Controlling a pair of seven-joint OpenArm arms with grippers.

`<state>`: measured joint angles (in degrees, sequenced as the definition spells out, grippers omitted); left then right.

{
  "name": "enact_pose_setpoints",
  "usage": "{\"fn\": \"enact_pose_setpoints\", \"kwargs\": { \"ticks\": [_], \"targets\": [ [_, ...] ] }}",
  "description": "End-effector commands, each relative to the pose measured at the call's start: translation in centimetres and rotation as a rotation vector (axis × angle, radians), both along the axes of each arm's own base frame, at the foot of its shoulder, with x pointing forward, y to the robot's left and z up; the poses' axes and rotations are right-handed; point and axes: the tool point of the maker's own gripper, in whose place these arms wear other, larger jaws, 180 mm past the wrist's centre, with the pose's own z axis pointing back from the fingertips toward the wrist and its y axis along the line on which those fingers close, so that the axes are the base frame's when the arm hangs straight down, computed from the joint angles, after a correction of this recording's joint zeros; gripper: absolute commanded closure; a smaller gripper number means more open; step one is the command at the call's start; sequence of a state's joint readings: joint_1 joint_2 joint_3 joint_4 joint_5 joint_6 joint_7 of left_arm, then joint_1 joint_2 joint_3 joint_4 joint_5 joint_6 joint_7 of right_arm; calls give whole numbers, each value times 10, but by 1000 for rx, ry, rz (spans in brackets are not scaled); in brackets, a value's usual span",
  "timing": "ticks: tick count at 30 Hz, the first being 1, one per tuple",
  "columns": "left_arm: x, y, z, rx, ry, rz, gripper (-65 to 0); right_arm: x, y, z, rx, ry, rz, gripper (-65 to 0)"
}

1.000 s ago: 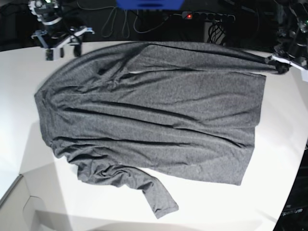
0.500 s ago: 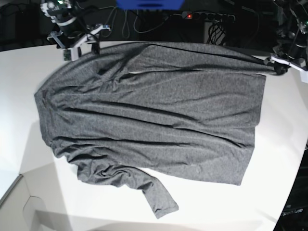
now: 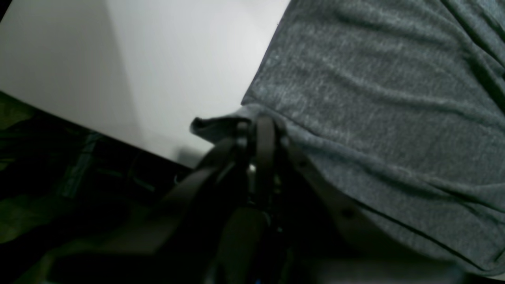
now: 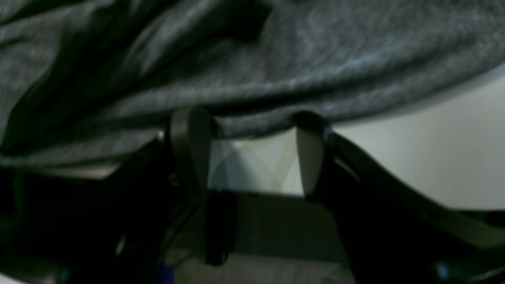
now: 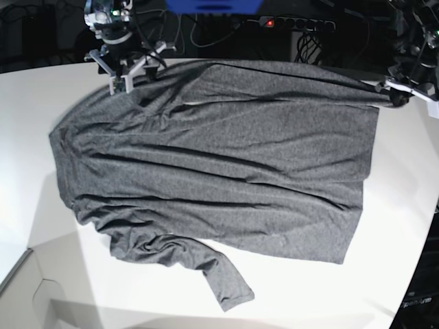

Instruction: Layout the t-shirt on the table in an organized manner, then fold the t-shirt properly

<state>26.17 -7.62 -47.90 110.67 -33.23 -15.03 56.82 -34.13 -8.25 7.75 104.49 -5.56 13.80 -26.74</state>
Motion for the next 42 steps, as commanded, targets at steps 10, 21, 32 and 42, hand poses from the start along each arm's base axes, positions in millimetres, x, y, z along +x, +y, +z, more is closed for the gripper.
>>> {"fn": "enact_pose_setpoints", "kwargs": {
  "ticks": [10, 21, 32, 42],
  "targets": [
    [4, 3, 9, 18, -29, -5, -1, -7, -4, -11, -5, 45, -16, -141],
    [4, 3, 9, 17, -27, -6, -1, 8, -16, 46, -50, -94, -24, 0],
    [3, 3, 8, 16, -22, -6, -1, 1, -46, 51, -108, -93, -82, 0],
    [1, 2, 7, 14, -16, -7, -1, -27, -45, 52, -113, -114, -66, 0]
  ]
}}
